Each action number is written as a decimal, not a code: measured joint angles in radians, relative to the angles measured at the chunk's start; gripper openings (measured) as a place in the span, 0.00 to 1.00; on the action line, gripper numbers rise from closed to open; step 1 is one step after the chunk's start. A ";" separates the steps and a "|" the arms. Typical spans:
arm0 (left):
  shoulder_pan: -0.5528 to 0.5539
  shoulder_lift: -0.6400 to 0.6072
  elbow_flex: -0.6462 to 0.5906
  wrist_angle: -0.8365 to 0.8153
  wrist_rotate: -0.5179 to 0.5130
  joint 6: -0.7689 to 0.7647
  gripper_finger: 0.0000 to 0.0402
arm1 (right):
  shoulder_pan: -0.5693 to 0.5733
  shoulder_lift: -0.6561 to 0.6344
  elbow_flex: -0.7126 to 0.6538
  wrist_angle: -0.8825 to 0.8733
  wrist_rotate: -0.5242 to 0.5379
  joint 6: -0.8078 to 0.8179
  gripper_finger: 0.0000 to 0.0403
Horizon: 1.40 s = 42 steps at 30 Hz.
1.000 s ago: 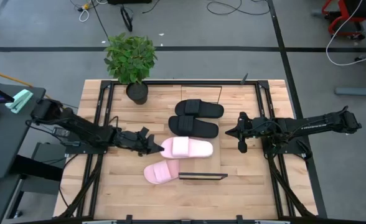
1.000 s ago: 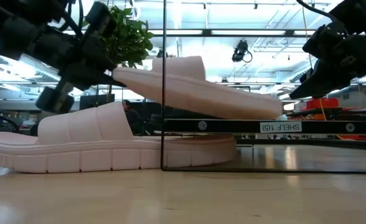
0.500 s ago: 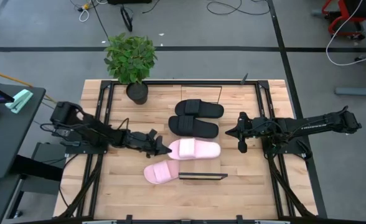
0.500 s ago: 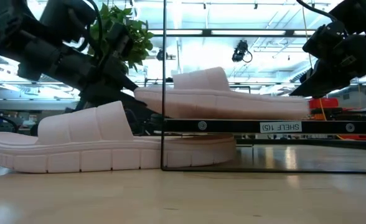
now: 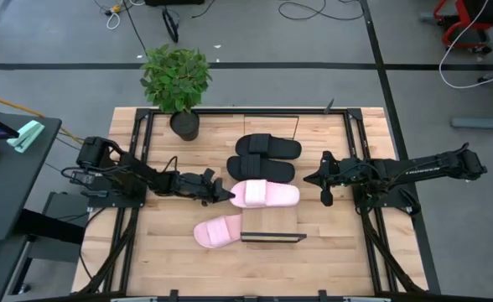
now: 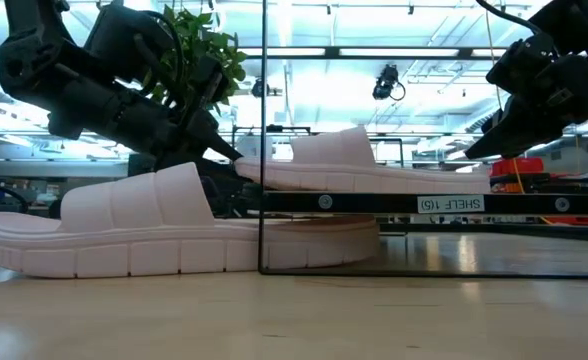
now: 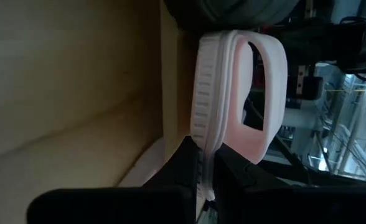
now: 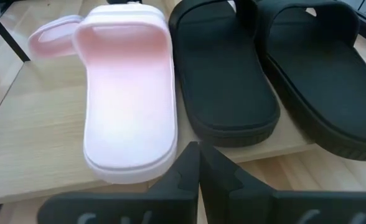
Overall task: Pick and place slides into the shelf
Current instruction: Put the top pink slides on the shelf
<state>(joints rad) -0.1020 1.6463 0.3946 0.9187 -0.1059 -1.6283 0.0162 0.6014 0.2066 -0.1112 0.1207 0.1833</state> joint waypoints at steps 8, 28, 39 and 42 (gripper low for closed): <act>0.003 0.000 0.000 -0.002 -0.049 0.029 0.07 | 0.000 0.000 0.000 0.000 -0.001 0.000 0.03; 0.003 -0.002 -0.001 -0.028 -0.081 0.064 0.17 | 0.000 0.000 0.000 -0.001 -0.004 0.023 0.03; 0.011 -0.002 -0.010 -0.040 -0.040 0.070 0.36 | 0.000 0.000 0.000 -0.001 -0.029 0.024 0.03; 0.011 -0.002 -0.024 -0.048 -0.032 0.078 0.43 | 0.000 0.000 0.000 -0.001 -0.029 0.024 0.03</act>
<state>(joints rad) -0.0914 1.6440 0.3711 0.8711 -0.1375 -1.5505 0.0162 0.6014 0.2066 -0.1123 0.0917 0.2073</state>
